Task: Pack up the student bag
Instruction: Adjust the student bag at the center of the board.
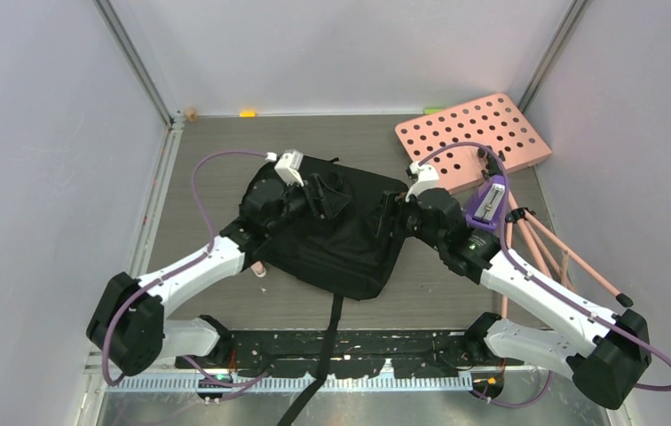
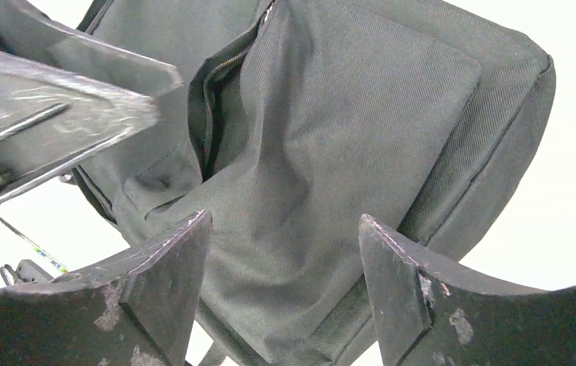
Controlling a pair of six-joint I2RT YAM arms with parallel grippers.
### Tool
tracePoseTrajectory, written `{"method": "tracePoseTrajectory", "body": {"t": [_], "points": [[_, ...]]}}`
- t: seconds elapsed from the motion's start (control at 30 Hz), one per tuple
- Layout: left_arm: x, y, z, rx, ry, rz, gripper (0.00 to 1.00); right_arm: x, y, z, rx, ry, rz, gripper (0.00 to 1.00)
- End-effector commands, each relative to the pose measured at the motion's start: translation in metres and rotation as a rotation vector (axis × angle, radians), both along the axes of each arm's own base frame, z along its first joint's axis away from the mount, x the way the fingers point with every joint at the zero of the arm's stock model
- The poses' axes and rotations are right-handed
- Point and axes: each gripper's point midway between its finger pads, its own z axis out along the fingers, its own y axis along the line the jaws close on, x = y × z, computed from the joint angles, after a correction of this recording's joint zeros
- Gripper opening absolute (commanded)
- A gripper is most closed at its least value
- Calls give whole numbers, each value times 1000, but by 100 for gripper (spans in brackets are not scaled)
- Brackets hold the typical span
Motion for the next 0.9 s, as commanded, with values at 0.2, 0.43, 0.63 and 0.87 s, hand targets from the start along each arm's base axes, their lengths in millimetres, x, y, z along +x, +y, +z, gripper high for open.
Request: {"method": "tracePoseTrajectory", "body": {"t": [0.2, 0.43, 0.63, 0.87], "points": [[22, -18, -33, 1, 104, -49, 76, -3, -3, 12, 41, -45, -5, 77], [39, -25, -48, 19, 88, -39, 78, -5, -5, 9, 40, -45, -4, 78], [38, -44, -48, -58, 93, -120, 78, -5, -6, 7, 29, -43, -8, 78], [20, -58, -31, -109, -2, -270, 79, -5, -7, 10, 30, -47, -6, 77]]}}
